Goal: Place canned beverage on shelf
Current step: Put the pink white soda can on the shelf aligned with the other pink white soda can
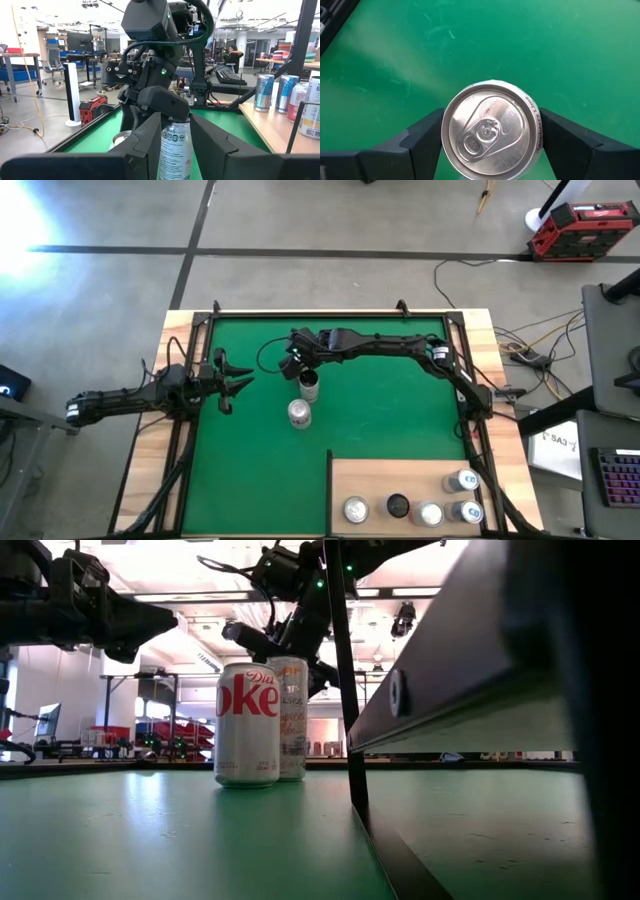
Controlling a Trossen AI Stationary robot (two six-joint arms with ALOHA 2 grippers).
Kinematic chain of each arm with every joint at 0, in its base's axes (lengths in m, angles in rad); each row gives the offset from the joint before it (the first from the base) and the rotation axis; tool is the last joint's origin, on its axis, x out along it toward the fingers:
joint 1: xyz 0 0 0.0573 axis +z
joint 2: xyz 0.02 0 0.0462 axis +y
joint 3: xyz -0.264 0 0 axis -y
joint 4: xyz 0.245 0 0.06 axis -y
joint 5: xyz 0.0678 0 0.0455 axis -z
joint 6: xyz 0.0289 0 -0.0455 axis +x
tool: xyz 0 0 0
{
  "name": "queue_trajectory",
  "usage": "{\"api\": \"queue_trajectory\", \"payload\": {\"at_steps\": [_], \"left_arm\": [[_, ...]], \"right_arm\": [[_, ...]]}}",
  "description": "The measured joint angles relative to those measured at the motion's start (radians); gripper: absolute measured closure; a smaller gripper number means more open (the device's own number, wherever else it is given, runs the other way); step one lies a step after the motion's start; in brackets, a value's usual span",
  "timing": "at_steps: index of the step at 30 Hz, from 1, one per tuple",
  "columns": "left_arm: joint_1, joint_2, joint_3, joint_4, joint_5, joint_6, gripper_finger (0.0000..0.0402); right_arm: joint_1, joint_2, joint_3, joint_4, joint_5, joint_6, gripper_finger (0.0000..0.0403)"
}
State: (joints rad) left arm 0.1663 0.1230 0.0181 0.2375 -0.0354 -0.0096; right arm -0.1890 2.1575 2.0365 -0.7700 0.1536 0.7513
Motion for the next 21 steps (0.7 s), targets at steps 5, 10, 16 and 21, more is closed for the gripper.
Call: {"api": "queue_trajectory", "payload": {"at_steps": [5, 10, 16, 21], "left_arm": [[0.000, 0.000, 0.000, 0.000, 0.000, 0.000, 0.0313], [0.000, 0.000, 0.000, 0.000, 0.000, 0.000, 0.0313], [0.000, 0.000, 0.000, 0.000, 0.000, 0.000, 0.0313], [0.000, 0.000, 0.000, 0.000, 0.000, 0.000, 0.0313]], "right_arm": [[-0.012, -0.031, -0.001, -0.026, -0.008, 0.009, 0.0130], [-0.035, -0.055, -0.001, -0.057, 0.000, 0.011, 0.0122], [-0.065, -0.067, -0.001, -0.134, -0.005, 0.029, 0.0123], [-0.097, -0.085, -0.001, -0.212, -0.019, 0.069, 0.0123]]}}
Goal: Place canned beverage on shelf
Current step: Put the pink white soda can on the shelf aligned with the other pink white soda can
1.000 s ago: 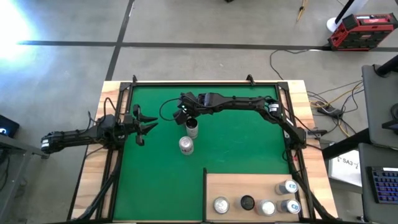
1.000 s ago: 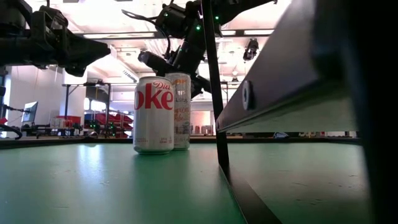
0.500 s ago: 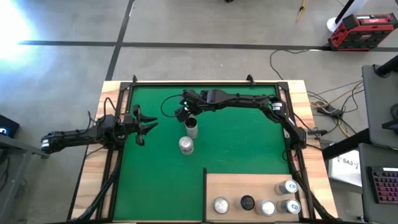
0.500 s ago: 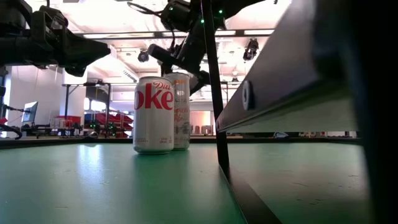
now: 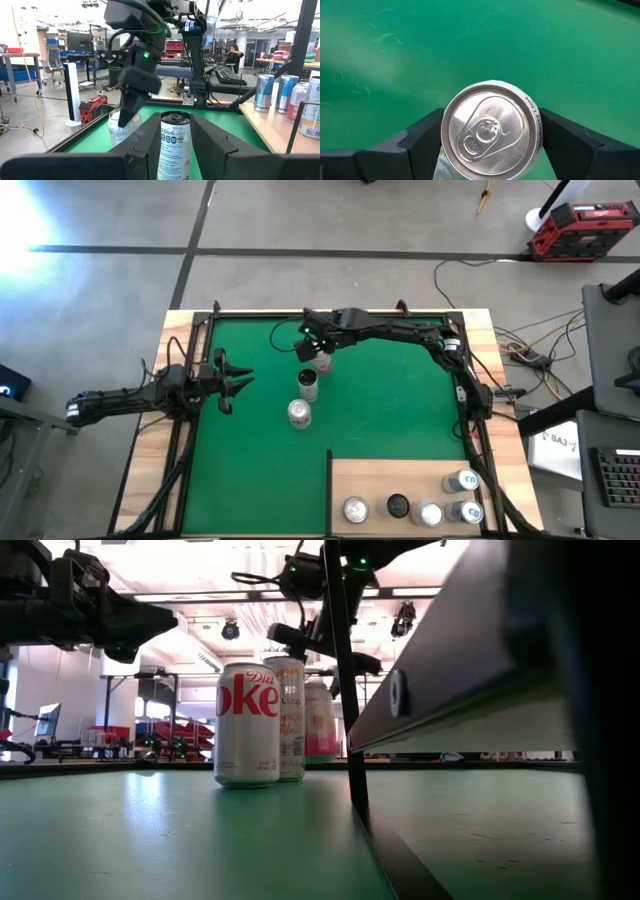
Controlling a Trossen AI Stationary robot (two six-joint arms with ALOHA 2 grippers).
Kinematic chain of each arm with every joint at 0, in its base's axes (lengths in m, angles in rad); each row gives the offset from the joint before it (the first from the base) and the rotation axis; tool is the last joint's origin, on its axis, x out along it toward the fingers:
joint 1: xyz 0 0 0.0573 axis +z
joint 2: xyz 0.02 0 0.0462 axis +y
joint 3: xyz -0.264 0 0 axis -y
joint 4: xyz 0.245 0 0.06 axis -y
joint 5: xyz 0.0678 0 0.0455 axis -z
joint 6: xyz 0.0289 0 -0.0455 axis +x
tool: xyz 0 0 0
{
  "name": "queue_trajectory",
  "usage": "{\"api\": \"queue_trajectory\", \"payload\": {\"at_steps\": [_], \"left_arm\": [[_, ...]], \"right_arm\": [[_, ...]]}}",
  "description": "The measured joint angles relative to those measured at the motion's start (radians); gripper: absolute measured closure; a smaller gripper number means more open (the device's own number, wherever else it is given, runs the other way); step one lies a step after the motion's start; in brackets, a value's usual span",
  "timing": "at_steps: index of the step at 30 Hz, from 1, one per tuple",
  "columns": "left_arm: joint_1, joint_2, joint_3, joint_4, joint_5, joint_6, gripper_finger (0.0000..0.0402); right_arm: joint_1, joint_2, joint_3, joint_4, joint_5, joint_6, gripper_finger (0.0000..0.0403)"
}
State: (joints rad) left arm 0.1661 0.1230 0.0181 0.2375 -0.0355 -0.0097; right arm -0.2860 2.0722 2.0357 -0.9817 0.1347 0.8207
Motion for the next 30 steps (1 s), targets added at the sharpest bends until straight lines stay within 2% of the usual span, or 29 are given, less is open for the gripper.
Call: {"api": "queue_trajectory", "payload": {"at_steps": [5, 12, 30], "left_arm": [[0.000, 0.000, 0.000, 0.000, 0.000, 0.000, 0.0313], [0.000, 0.000, 0.000, 0.000, 0.000, 0.000, 0.0313], [0.000, 0.000, 0.000, 0.000, 0.000, 0.000, 0.0313]], "right_arm": [[-0.039, -0.024, 0.000, -0.055, -0.079, 0.003, 0.0124], [-0.049, -0.027, -0.001, -0.152, -0.091, 0.020, 0.0125], [-0.048, -0.030, -0.019, -0.116, -0.135, 0.005, 0.0126]]}}
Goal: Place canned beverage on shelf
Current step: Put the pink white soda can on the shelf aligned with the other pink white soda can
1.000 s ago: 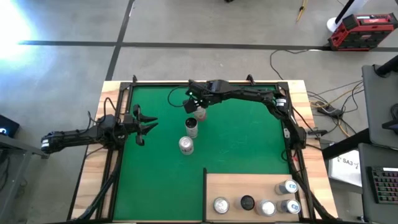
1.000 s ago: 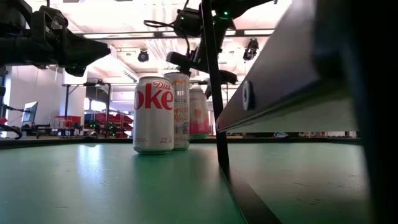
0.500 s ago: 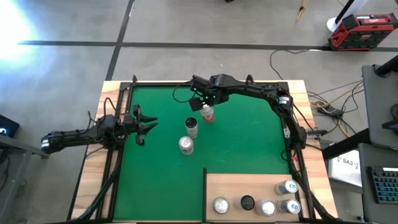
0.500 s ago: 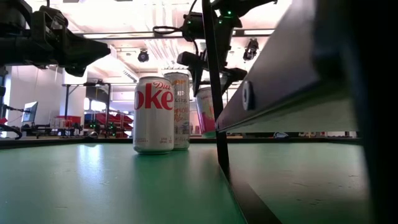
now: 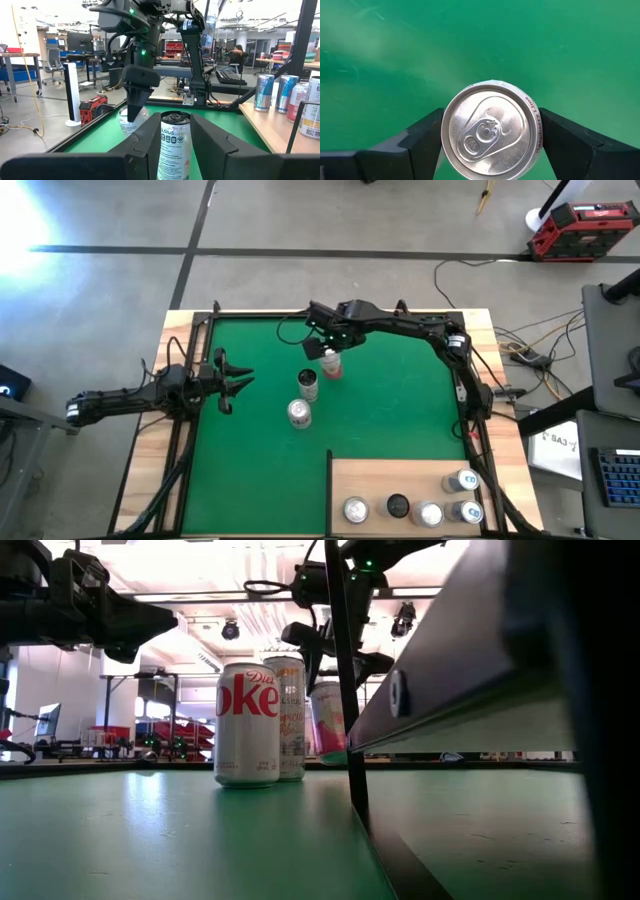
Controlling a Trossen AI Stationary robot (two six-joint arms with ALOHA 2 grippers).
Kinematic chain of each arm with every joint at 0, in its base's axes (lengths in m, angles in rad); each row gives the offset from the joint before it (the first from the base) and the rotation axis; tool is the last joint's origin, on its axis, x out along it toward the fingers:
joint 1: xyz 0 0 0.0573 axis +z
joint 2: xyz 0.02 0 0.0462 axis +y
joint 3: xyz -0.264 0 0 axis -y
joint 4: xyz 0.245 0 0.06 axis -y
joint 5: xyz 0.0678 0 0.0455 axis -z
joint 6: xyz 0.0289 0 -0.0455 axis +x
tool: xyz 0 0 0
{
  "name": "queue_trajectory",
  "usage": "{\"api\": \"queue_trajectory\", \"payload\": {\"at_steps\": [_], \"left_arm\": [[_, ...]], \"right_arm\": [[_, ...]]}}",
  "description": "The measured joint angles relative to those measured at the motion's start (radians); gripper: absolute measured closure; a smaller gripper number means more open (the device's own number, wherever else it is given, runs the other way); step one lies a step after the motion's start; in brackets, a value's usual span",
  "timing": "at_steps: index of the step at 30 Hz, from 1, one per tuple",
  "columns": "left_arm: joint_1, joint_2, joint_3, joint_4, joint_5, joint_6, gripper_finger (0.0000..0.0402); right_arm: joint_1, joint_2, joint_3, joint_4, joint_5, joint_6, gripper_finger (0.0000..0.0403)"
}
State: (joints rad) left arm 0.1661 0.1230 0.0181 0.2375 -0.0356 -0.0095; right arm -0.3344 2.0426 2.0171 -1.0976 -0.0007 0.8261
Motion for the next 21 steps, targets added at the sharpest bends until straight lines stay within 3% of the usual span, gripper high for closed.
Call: {"api": "queue_trajectory", "payload": {"at_steps": [6, 13, 21], "left_arm": [[0.000, 0.000, 0.000, 0.000, 0.000, 0.000, 0.0313], [0.000, 0.000, 0.000, 0.000, 0.000, 0.000, 0.0313], [0.000, 0.000, 0.000, 0.000, 0.000, 0.000, 0.0313]], "right_arm": [[-0.009, 0.000, -0.001, 0.056, -0.008, -0.044, 0.0126], [-0.040, 0.000, -0.005, 0.140, -0.148, -0.222, 0.0126], [-0.066, -0.004, -0.039, 0.122, -0.234, -0.346, 0.0126]]}}
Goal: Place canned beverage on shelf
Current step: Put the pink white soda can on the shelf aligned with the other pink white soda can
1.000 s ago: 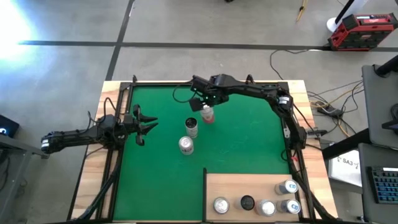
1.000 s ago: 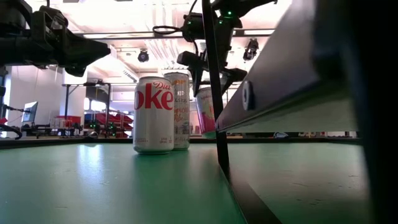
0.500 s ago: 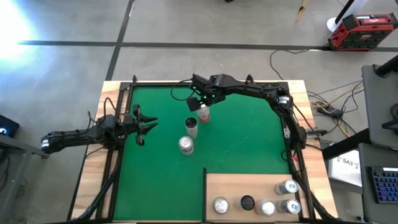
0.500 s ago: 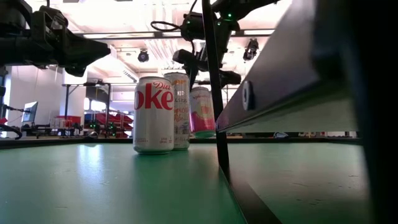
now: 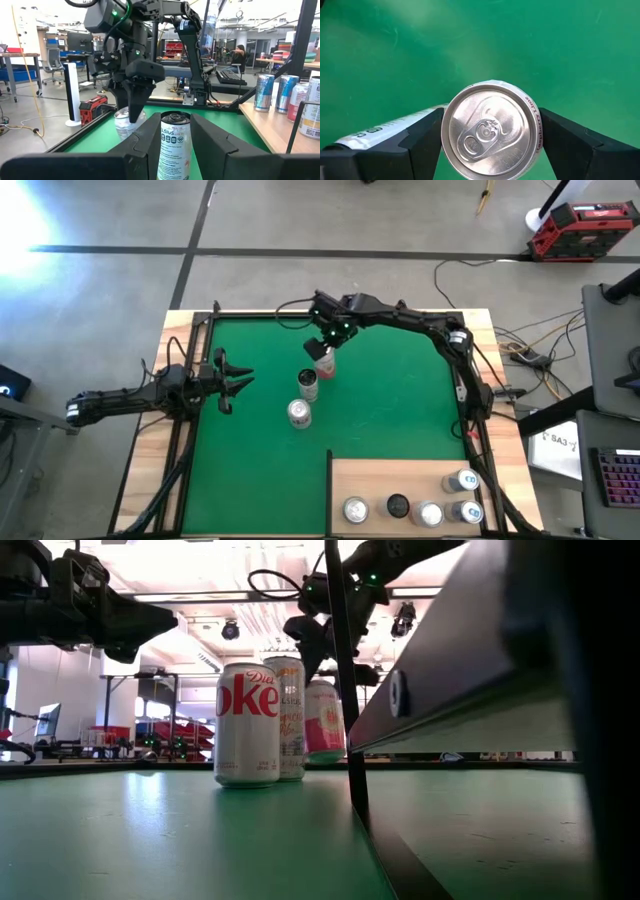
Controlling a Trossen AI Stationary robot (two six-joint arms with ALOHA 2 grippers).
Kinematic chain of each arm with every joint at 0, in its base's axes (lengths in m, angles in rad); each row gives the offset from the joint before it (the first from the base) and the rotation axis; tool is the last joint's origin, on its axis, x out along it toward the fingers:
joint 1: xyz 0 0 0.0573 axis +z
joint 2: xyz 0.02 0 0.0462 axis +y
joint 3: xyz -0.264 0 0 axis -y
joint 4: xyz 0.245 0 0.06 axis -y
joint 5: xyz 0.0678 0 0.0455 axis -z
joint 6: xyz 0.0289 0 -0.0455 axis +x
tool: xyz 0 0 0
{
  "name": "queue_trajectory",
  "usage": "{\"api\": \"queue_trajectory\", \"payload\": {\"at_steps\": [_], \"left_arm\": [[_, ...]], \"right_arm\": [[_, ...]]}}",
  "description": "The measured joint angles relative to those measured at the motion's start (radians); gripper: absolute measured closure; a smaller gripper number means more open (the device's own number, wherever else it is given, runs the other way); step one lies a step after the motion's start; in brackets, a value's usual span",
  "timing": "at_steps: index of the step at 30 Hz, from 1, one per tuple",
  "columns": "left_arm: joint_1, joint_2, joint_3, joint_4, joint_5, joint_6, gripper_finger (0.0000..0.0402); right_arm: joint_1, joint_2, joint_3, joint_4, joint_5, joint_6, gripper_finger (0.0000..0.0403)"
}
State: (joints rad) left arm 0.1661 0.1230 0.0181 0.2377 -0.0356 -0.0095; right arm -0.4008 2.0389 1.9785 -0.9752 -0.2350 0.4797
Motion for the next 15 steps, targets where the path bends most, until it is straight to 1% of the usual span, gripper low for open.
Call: {"api": "queue_trajectory", "payload": {"at_steps": [2, 8, 12, 15], "left_arm": [[0.000, 0.000, 0.000, 0.000, 0.000, 0.000, 0.0313], [0.000, 0.000, 0.000, 0.000, 0.000, 0.000, 0.0313], [0.000, 0.000, 0.000, 0.000, 0.000, 0.000, 0.0313], [0.000, 0.000, 0.000, 0.000, 0.000, 0.000, 0.0313]], "right_arm": [[-0.003, -0.006, -0.003, -0.004, -0.001, -0.009, 0.0126], [-0.005, -0.044, -0.009, -0.018, 0.013, -0.101, 0.0126], [-0.004, -0.102, -0.029, -0.014, 0.050, -0.141, 0.0126], [-0.005, -0.158, -0.079, -0.006, 0.075, -0.141, 0.0126]]}}
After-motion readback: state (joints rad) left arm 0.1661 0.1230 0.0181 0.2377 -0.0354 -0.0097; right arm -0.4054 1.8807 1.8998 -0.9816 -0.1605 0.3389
